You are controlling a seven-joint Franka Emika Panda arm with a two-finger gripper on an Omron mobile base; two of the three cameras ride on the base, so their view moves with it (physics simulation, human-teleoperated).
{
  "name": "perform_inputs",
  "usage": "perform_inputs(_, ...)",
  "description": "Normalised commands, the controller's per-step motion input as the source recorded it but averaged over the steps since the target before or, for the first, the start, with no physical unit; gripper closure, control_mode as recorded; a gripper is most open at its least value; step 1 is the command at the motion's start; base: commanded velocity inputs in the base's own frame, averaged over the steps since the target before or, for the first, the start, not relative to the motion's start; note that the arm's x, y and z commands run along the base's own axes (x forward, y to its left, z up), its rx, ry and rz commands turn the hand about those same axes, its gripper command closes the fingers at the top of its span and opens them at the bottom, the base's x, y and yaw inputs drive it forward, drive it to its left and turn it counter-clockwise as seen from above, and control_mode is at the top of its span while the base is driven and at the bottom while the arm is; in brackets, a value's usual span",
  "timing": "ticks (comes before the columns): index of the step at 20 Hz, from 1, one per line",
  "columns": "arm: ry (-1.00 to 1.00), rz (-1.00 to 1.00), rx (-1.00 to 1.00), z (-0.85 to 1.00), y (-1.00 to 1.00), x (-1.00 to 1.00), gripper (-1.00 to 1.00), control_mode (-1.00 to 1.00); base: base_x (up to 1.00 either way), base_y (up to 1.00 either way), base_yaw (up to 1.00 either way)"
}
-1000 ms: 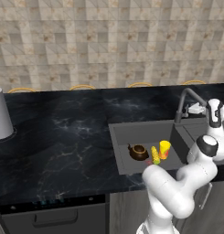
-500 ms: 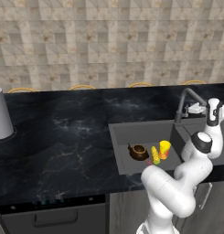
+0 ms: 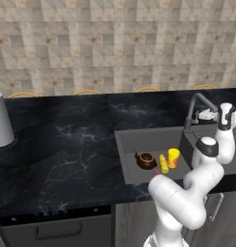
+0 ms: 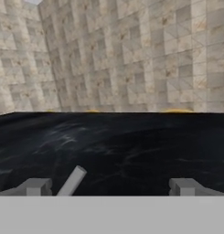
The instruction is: Pick the teapot and cup and place them in the sink. Then turn on the water.
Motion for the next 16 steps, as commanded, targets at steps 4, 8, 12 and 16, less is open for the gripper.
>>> perform_inputs(4, 0.0, -0.13, -0.04, -0.53, -0.12, 0.01, -1.0, -1.0, 0.0, 0.0, 0.0)
perform_inputs(8, 0.0, -0.18, -0.02, -0.56, 0.02, 0.08, -1.0, -1.0, 0.0, 0.0, 0.0)
perform_inputs(12, 0.0, -0.19, -0.05, -0.61, 0.0, 0.09, -1.0, -1.0, 0.0, 0.0, 0.0)
perform_inputs(16, 0.0, -0.2, -0.08, -0.67, 0.0, 0.0, -1.0, -1.0, 0.0, 0.0, 0.0)
